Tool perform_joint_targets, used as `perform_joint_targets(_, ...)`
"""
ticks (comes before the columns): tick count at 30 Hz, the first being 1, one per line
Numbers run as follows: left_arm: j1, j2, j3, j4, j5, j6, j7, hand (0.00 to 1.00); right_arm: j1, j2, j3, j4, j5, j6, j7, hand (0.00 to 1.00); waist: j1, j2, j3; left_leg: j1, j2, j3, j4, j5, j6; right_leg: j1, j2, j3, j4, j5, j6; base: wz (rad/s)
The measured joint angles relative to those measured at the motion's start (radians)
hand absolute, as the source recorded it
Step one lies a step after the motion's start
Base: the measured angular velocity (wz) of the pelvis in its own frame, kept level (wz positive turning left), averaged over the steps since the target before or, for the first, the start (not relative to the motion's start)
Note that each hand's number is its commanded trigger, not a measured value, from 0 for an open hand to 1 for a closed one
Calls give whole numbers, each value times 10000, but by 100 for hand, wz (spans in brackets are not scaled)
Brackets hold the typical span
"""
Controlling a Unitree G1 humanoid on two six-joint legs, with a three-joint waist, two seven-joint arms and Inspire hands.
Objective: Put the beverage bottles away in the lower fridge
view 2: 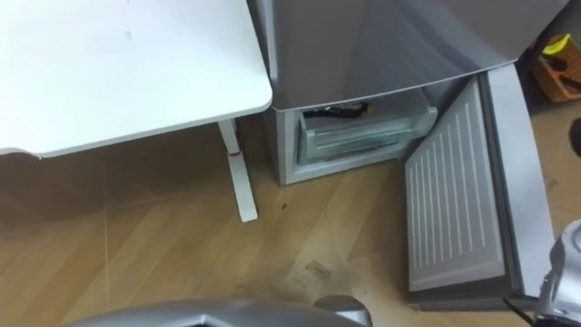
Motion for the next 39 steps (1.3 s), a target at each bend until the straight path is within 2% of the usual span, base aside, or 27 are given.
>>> perform_joint_targets(1,1,9,0,-27,-1,0,-15,0,-5,-57,-1,266,201,11,13,0,-1,-29,2,0,1,0,0,0,0,0,1,4,3,0,0,-3)
perform_joint_targets(4,99,56,23,-175,4,46,-44,0,-6,-257,-23,1803,1134,304,220,0,-16,-305,-6,-4,7,17,1,1,0,-1,8,4,-7,0,-1,0)
perform_joint_targets(9,326,132,387,-220,-10,169,-154,0,-14,-403,-146,3441,1900,561,534,0,-27,-489,-29,-30,9,-11,-1,-2,-2,-2,7,6,-25,2,-4,0)
perform_joint_targets(14,370,138,656,-321,250,344,-272,0,-214,-562,-378,4924,2379,571,1083,0,-8,-429,-20,-66,18,-59,-5,-7,-7,-16,19,-38,-35,17,-10,2)
perform_joint_targets(17,515,141,996,-322,255,507,-422,0,-429,-812,-495,5907,2737,734,1585,0,-32,-336,-19,-9,17,-70,-39,-14,-16,126,23,-73,-122,24,-10,1)
perform_joint_targets(19,548,136,1176,-323,356,624,-506,0,-461,-910,-722,6236,2803,839,1845,0,-36,-293,-71,-12,17,-75,-51,-15,-19,149,26,-92,-183,43,-10,0)
perform_joint_targets(22,544,145,1352,-315,386,719,-617,0,-600,-1097,-751,6661,3578,881,2192,0,6,-124,-70,16,17,-68,-39,-12,-16,118,25,-90,-160,48,-10,0)
perform_joint_targets(28,514,116,1358,-295,385,714,-601,0,-993,-1130,-728,7261,4309,872,2769,0,30,-183,-52,1,12,-102,12,-11,-16,129,10,-112,-197,48,-11,0)
perform_joint_targets(30,512,114,1313,-293,388,715,-592,0,-998,-1129,-512,7276,4721,873,2987,0,45,-189,-14,-7,13,-95,20,-12,-16,125,9,-108,-228,45,-8,0)
perform_joint_targets(33,495,113,1192,-308,400,714,-600,0,-1003,-1126,-107,7309,4987,873,3451,0,90,-180,0,1,13,-109,41,-13,-17,134,11,-98,-222,45,-9,0)
perform_joint_targets(38,337,92,1045,-304,450,714,-680,0,-940,-1106,259,7297,4505,848,4173,0,234,-133,46,-9,23,-113,43,-13,-17,117,23,-77,-193,51,-16,-1)
perform_joint_targets(39,322,123,808,-291,436,714,-686,0,-942,-1129,564,7296,4423,840,4286,0,278,-109,53,-3,26,-111,45,-14,-18,114,26,-69,-210,51,-16,0)
